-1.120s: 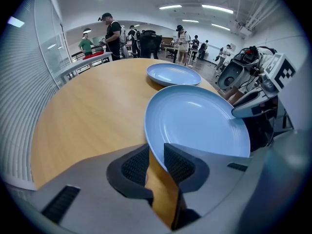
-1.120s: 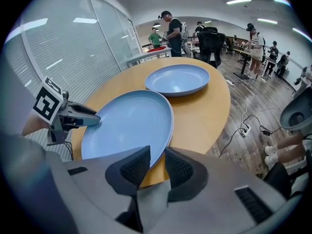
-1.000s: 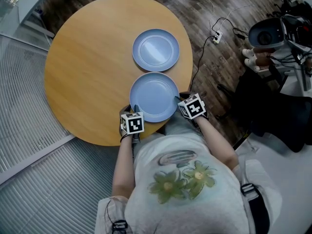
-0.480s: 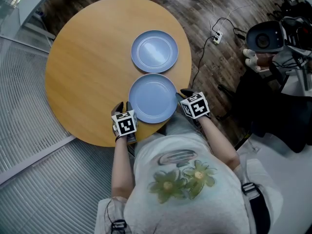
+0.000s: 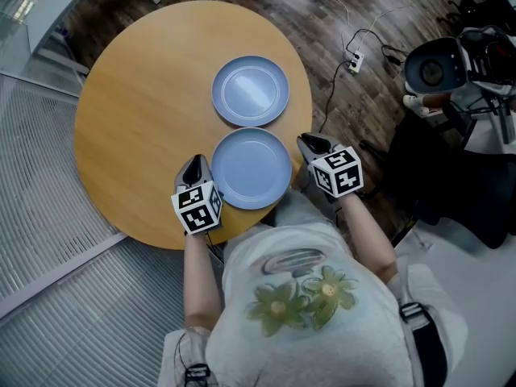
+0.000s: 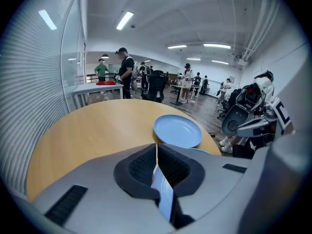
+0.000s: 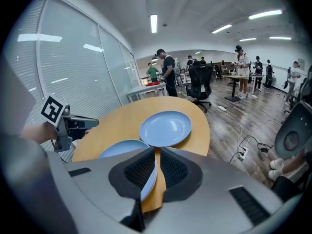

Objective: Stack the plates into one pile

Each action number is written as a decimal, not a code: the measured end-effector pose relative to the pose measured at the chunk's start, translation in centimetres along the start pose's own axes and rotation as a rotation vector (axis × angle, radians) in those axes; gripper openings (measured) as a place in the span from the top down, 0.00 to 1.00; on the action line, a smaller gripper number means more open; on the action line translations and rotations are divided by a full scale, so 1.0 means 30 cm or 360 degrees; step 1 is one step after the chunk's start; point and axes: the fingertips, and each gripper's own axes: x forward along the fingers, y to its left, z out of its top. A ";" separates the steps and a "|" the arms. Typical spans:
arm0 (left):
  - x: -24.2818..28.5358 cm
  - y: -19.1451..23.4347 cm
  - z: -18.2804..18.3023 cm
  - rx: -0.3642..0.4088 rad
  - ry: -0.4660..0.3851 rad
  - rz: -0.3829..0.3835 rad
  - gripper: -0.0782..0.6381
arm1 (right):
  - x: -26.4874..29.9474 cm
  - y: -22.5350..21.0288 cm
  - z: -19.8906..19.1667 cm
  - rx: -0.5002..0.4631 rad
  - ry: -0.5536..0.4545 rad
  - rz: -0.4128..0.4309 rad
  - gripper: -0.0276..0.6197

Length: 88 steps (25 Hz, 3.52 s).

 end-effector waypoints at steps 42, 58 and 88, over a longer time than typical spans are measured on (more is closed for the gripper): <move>0.501 -0.088 0.287 0.0045 0.0110 -0.0212 0.61 | 0.332 -0.313 0.259 0.0139 -0.0013 -0.0032 0.71; 0.789 -0.058 0.198 -0.0087 0.0323 -0.0237 0.61 | 0.569 -0.441 0.218 0.0227 0.0144 -0.0110 0.71; 0.933 -0.046 0.094 -0.0029 0.0494 -0.0198 0.73 | 0.716 -0.483 0.105 0.0289 0.0388 -0.0110 0.77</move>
